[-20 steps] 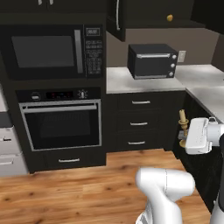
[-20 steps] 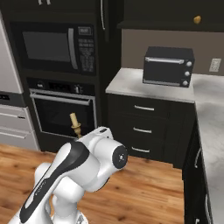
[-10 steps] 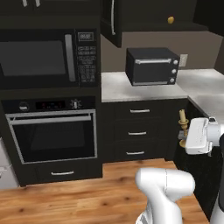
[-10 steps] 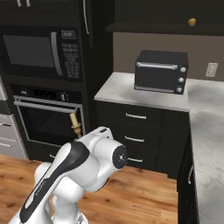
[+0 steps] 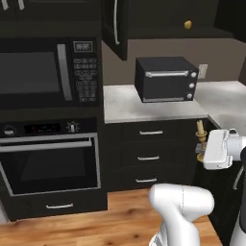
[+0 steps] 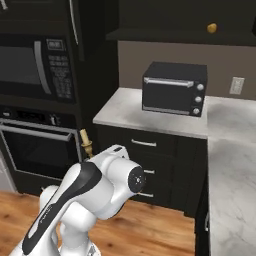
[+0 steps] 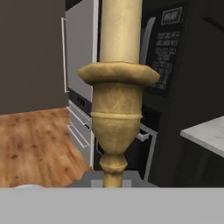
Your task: Pick the candle and candle from the dining table and place them in the open cabinet. Close the cabinet after placing the objects.
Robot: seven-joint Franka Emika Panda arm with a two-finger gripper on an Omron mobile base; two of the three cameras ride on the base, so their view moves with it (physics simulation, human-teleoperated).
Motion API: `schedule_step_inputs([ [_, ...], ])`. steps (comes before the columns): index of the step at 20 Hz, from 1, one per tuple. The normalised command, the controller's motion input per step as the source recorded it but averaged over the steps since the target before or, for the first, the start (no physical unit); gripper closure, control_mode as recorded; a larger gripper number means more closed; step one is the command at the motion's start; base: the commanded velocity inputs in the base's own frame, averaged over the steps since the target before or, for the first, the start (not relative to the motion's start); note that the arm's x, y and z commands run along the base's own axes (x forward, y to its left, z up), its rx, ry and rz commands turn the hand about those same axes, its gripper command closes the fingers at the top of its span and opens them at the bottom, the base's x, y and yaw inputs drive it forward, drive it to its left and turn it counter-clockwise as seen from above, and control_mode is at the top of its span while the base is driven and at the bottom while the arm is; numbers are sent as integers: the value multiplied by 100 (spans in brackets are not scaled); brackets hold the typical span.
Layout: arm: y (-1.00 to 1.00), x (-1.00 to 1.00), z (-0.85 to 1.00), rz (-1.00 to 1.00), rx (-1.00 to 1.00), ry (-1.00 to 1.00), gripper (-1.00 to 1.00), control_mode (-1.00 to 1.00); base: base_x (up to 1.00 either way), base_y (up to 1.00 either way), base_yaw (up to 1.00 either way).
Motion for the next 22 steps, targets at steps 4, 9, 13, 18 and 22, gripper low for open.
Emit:
schedule_step_inputs([
  [4,0,0,0,0,0,0,100,100,49,-44,0],
  [9,0,0,0,0,0,0,100,100,52,-36,0],
  [13,0,0,0,0,0,0,100,100,51,-39,0],
  [18,0,0,0,0,0,0,100,100,51,-37,0],
  [22,0,0,0,0,0,0,100,100,52,-37,0],
])
